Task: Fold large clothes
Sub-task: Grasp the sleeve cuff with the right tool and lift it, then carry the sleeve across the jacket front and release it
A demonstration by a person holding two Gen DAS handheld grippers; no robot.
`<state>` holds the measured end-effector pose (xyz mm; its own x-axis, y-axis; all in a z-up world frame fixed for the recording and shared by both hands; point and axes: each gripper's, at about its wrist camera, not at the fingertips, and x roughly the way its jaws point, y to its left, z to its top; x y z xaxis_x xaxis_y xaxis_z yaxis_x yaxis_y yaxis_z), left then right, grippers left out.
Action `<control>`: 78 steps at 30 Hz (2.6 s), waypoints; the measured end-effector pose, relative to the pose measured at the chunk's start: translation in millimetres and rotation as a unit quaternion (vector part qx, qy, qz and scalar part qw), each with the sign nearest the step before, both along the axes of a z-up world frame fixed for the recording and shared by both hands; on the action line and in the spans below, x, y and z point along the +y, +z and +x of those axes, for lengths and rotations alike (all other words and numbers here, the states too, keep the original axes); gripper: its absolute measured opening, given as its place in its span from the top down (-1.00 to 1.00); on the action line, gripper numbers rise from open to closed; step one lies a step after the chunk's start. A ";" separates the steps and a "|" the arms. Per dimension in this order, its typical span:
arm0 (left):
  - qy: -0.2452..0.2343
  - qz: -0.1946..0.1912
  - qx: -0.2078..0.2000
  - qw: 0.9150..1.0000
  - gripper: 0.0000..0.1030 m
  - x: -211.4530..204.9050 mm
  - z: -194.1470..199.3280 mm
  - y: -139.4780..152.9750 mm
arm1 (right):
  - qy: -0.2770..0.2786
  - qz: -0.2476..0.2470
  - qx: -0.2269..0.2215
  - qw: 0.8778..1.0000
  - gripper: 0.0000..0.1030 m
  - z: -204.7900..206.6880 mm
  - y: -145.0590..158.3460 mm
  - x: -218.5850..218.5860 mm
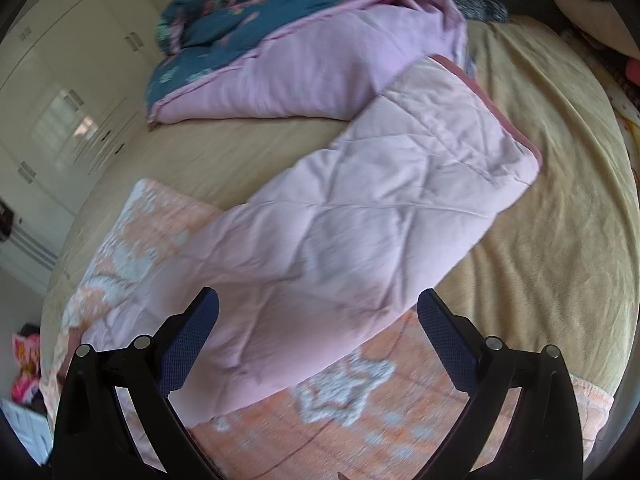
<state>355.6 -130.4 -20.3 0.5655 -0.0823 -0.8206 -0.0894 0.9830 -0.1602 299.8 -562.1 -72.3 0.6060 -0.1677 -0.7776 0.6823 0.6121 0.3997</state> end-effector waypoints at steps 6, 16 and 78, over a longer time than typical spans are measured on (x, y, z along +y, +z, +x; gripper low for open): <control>-0.008 0.001 0.003 1.000 -0.84 -5.1 16.3 -8.2 | -0.055 0.033 0.008 0.998 -0.92 -1.4 -19.1 -29.9; -0.011 -0.011 -0.004 1.000 -0.84 16.3 27.8 -11.2 | -0.135 0.075 -0.042 0.987 -0.88 -6.9 -55.2 -93.3; 0.091 -0.178 -0.075 0.977 -0.84 269.2 -62.5 14.4 | 0.430 -0.157 -0.262 0.850 0.69 50.3 152.5 371.8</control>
